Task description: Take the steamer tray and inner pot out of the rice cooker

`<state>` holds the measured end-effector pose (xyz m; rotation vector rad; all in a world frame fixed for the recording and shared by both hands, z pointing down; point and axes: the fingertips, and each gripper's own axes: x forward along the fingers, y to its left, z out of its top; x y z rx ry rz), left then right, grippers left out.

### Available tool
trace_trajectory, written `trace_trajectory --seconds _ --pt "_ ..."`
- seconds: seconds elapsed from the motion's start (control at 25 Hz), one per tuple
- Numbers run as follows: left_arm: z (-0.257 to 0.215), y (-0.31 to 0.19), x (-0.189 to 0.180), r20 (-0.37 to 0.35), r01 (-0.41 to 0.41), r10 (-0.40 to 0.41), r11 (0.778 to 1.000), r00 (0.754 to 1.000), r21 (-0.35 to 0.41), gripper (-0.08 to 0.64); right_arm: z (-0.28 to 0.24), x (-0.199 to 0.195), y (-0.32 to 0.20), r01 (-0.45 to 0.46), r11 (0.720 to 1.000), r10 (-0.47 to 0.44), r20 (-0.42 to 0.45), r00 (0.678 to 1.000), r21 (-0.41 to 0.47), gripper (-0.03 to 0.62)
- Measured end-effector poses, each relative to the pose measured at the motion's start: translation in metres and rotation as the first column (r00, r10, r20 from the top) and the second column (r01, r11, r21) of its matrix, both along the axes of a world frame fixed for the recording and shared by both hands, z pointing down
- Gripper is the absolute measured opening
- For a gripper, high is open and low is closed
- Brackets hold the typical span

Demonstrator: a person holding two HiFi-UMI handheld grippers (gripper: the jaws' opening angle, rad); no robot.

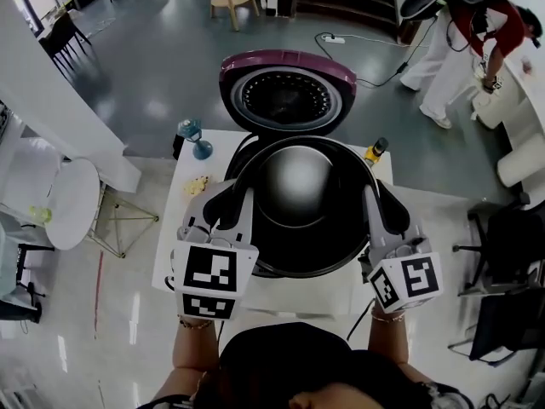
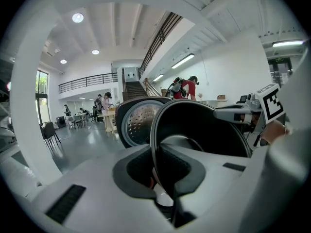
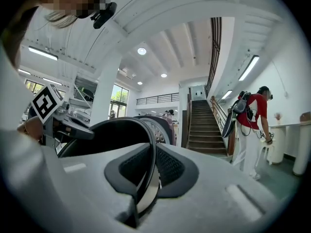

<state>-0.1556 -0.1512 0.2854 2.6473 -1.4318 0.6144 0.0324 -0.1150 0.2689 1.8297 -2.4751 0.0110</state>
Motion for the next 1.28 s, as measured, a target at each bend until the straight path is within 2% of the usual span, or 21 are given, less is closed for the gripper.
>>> trace_trajectory --seconds 0.8,1.28 --pt "-0.008 0.082 0.152 -0.012 -0.054 0.054 0.998 0.998 0.021 0.029 -0.008 0.151 0.09 -0.053 0.999 0.052 0.048 0.997 0.011 0.041" --pt "0.047 0.127 0.244 -0.044 -0.121 0.117 0.987 0.992 -0.104 0.029 0.034 0.239 0.143 -0.117 0.988 0.122 0.042 0.992 -0.104 0.041"
